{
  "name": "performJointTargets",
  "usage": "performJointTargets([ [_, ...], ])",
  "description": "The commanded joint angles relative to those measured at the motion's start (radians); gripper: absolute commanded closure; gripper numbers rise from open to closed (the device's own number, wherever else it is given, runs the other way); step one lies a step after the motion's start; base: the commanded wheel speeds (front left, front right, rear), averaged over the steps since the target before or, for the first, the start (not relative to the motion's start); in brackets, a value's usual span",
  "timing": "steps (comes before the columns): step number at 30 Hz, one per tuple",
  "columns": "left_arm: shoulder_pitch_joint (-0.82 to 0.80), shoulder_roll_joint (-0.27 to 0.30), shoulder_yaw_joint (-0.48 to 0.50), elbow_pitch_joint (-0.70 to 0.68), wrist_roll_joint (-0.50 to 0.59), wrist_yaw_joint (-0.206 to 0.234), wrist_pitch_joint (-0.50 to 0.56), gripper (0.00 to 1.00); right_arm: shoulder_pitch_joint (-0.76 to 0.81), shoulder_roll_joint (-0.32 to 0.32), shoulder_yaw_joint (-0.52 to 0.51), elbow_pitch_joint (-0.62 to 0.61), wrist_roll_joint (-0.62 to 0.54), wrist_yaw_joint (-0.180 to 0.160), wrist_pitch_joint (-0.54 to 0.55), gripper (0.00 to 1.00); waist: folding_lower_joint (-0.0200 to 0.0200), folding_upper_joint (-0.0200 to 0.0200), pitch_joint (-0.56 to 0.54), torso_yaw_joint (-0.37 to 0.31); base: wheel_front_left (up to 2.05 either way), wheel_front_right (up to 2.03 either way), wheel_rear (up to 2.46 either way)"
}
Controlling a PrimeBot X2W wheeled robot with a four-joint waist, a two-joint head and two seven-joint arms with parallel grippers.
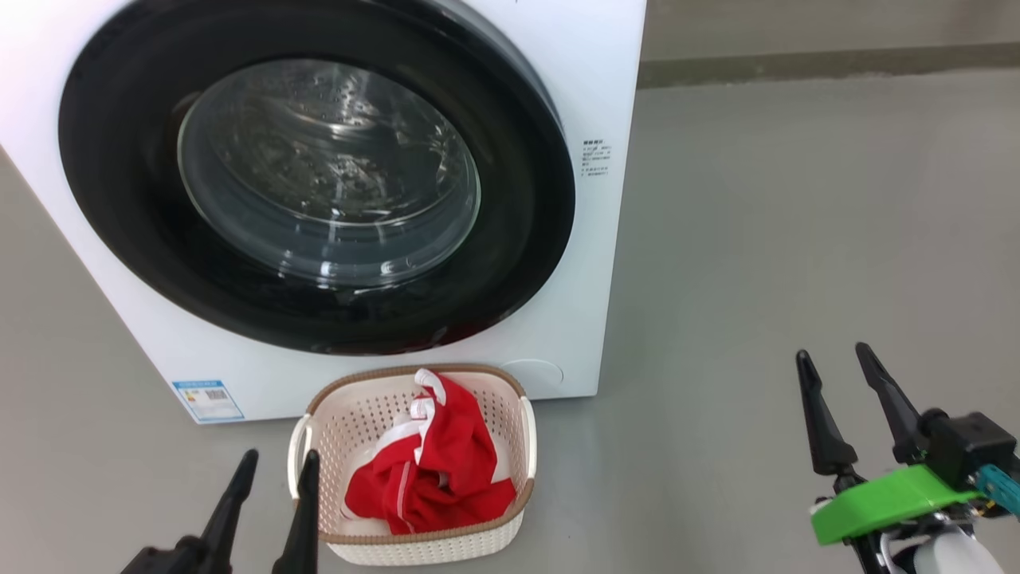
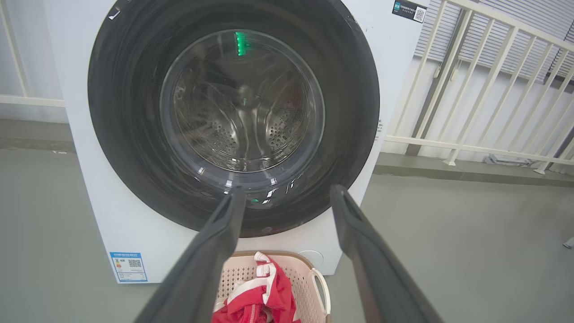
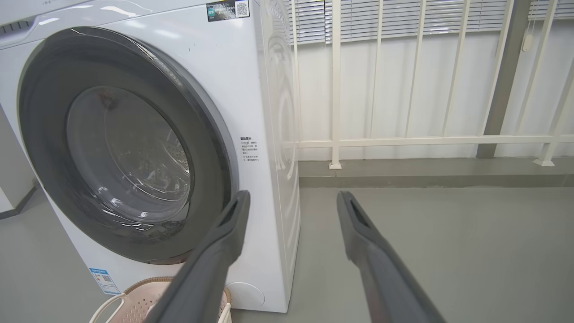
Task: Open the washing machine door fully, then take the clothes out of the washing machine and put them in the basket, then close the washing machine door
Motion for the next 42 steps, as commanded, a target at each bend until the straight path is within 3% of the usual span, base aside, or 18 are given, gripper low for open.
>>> performJointTargets([
  [1, -0.01, 0.017, 0.04, -0.032, 0.01, -0.006, -0.012, 0.0, -0.009, -0.013, 0.016, -0.037, -0.007, -0.001, -0.007, 0.0, 0.0, 0.0, -0.016, -0.004, 0.0, 0.0, 0.0],
  [13, 0.059, 0.031, 0.067, -0.063, 0.051, -0.006, -0.012, 0.0, 0.148, 0.001, -0.041, -0.224, -0.012, -0.001, -0.007, 0.0, 0.0, 0.0, -0.057, -0.011, 0.0, 0.0, 0.0],
  [34, 0.079, 0.02, 0.068, -0.039, 0.081, -0.006, -0.012, 0.0, 0.196, -0.001, -0.044, -0.231, -0.022, -0.001, -0.007, 0.0, 0.0, 0.0, -0.07, -0.023, 0.0, 0.0, 0.0],
  [35, 0.103, 0.009, 0.035, -0.016, 0.075, 0.0, 0.0, 1.0, 0.222, 0.013, -0.067, -0.209, -0.01, 0.0, 0.0, 1.0, 0.0, 0.0, -0.07, -0.023, 0.0, 0.0, 0.0],
  [42, 0.099, -0.005, 0.034, 0.033, 0.034, 0.001, 0.016, 1.0, 0.224, 0.028, -0.068, -0.158, 0.03, 0.0, 0.014, 1.0, 0.0007, 0.0, -0.068, -0.023, 0.0, 0.0, 0.0],
])
